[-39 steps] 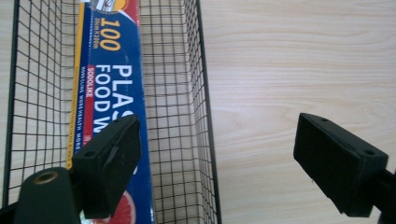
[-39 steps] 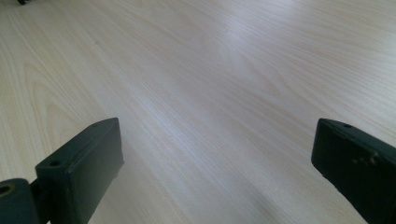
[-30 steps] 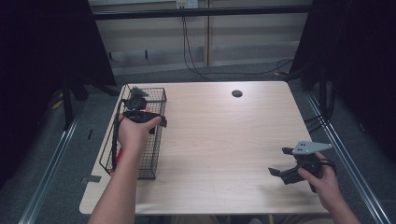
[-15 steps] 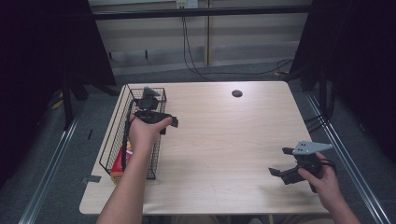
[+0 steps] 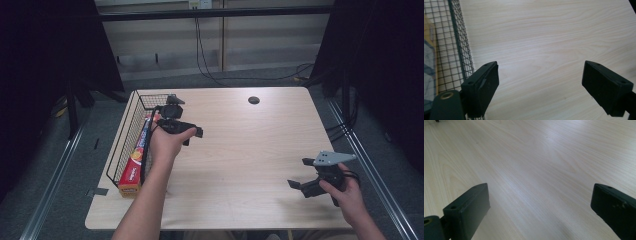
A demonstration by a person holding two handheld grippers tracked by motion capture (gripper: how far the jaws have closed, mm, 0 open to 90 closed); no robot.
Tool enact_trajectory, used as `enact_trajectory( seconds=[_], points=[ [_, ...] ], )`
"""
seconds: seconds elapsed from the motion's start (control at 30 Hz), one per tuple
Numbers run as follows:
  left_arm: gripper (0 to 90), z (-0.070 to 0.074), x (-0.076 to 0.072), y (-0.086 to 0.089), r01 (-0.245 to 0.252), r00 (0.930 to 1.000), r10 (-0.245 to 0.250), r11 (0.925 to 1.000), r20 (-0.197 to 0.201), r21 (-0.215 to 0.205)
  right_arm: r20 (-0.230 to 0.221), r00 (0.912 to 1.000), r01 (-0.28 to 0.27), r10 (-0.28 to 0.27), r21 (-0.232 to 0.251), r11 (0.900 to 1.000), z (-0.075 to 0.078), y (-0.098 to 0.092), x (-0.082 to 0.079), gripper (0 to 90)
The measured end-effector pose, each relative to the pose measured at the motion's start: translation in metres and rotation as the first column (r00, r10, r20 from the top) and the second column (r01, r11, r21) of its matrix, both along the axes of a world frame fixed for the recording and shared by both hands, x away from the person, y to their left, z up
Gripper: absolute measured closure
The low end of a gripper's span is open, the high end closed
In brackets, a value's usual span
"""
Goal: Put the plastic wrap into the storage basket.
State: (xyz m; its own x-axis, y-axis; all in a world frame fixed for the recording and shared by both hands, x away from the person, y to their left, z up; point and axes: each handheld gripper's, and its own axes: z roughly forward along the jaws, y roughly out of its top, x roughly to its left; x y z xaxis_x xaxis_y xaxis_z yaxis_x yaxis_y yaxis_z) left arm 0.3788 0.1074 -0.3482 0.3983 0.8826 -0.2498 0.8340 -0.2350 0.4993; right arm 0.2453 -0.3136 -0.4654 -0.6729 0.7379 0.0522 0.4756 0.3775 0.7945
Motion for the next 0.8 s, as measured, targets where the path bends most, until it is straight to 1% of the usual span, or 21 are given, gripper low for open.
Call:
enact_trajectory(
  seconds=[0.07, 0.1, 0.17, 0.23, 0.27, 0.37, 0.4, 0.47, 0.6, 0.63, 0.67, 0.8],
  points=[
    [14.3, -0.001, -0.001, -0.003, 0.001, 1.0000, -0.001, 1.0000, 0.003, -0.004, 0.001, 1.0000, 0.000, 0.000, -0.002, 1.000, 0.000, 0.000, 0.000, 1.9],
    [14.3, -0.002, -0.001, -0.004, 0.013, 0.9999, -0.013, 0.9999, 0.001, 0.002, 0.000, 1.0000, 0.001, -0.001, -0.001, 1.000, 0.000, 0.000, 0.000, 1.9],
    [14.2, -0.004, -0.002, -0.007, 0.008, 1.0000, -0.007, 0.9999, 0.004, -0.012, 0.000, 1.0000, -0.002, 0.002, 0.002, 1.000, 0.000, -0.001, 0.000, 1.9],
    [14.4, -0.006, -0.002, -0.009, 0.023, 0.9997, -0.023, 0.9997, 0.003, -0.009, 0.000, 1.0000, 0.001, -0.001, -0.002, 1.000, 0.000, -0.001, 0.000, 1.9],
    [14.2, -0.007, -0.003, -0.011, 0.020, 0.9998, -0.020, 0.9996, 0.005, -0.019, 0.000, 1.0000, -0.001, 0.001, 0.002, 1.000, 0.000, -0.001, 0.000, 1.9],
    [14.2, -0.009, -0.004, -0.015, 0.031, 0.9995, -0.031, 0.9992, 0.003, -0.025, 0.000, 1.0000, 0.001, -0.001, -0.002, 1.000, 0.000, -0.001, 0.000, 1.9],
    [14.3, -0.010, -0.004, -0.016, 0.040, 0.9992, -0.040, 0.9990, 0.003, -0.020, 0.000, 1.0000, -0.002, 0.002, 0.002, 1.000, 0.000, -0.001, 0.000, 1.9],
    [14.3, -0.012, -0.004, -0.019, 0.039, 0.9992, -0.039, 0.9988, 0.004, -0.030, 0.001, 1.0000, -0.005, 0.005, 0.001, 1.000, 0.001, -0.001, 0.000, 1.9],
    [14.2, -0.015, -0.005, -0.022, 0.053, 0.9986, -0.053, 0.9981, 0.003, -0.029, -0.001, 1.0000, -0.001, 0.001, 0.003, 1.000, 0.000, -0.001, -0.001, 1.9],
    [14.1, -0.015, -0.006, -0.024, 0.048, 0.9989, -0.048, 0.9979, 0.003, -0.043, -0.002, 1.0000, -0.002, 0.002, 0.002, 1.000, 0.000, -0.001, -0.001, 1.9],
    [14.2, -0.016, -0.007, -0.024, 0.056, 0.9984, -0.056, 0.9977, 0.005, -0.038, -0.002, 1.0000, -0.002, 0.002, 0.002, 1.000, 0.000, -0.001, -0.001, 1.9],
    [14.1, -0.019, -0.008, -0.028, 0.067, 0.9978, -0.067, 0.9966, 0.004, -0.048, 0.000, 1.0000, 0.000, 0.000, 0.002, 1.000, 0.000, -0.002, -0.001, 1.8]
  ],
)
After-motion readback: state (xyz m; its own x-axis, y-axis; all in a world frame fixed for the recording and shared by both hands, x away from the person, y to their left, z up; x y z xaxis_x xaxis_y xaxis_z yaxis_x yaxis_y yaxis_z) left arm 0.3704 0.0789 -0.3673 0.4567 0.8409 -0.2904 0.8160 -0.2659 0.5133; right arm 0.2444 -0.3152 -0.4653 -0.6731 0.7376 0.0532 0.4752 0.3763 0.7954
